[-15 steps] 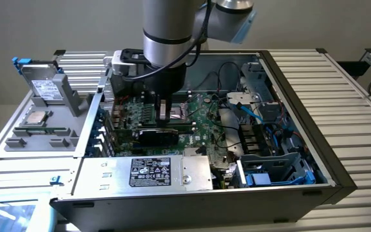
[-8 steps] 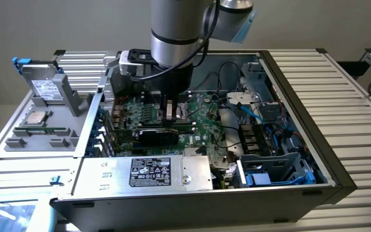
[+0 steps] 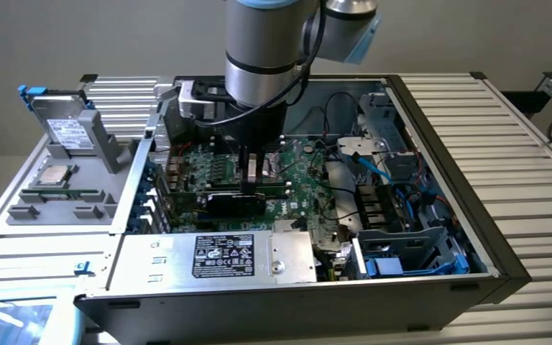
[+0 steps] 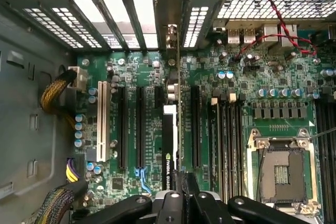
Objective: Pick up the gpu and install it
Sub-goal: 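Press down on the gpu until it lock into place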
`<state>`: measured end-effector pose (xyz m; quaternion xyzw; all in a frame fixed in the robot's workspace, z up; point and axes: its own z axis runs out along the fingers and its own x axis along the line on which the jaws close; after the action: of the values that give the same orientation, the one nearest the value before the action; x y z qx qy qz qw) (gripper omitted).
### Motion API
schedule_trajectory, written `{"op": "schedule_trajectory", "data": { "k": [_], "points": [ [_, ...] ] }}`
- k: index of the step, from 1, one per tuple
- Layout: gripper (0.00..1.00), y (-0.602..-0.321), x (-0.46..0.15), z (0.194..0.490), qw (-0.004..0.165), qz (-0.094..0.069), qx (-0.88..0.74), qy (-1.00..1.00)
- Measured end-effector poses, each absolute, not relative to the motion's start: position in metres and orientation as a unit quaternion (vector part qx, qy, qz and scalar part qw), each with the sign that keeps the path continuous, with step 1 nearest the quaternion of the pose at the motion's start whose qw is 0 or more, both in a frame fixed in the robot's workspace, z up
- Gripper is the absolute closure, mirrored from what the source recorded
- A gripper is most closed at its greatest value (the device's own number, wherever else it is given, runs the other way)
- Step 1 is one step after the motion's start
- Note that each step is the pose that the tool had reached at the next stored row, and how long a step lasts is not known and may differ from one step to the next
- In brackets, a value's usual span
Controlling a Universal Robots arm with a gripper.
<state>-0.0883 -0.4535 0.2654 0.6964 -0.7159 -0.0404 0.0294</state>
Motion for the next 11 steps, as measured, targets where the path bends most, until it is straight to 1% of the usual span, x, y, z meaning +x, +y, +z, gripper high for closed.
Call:
{"op": "schedule_trajectory", "data": {
  "k": [4, 11],
  "points": [
    [0.88, -0.4535, -0.0884, 0.2753, 0.033, -0.043, 0.696, -0.716],
    [0.88, -0.4535, -0.0883, 0.2754, 0.033, -0.043, 0.696, -0.716]
  ]
}}
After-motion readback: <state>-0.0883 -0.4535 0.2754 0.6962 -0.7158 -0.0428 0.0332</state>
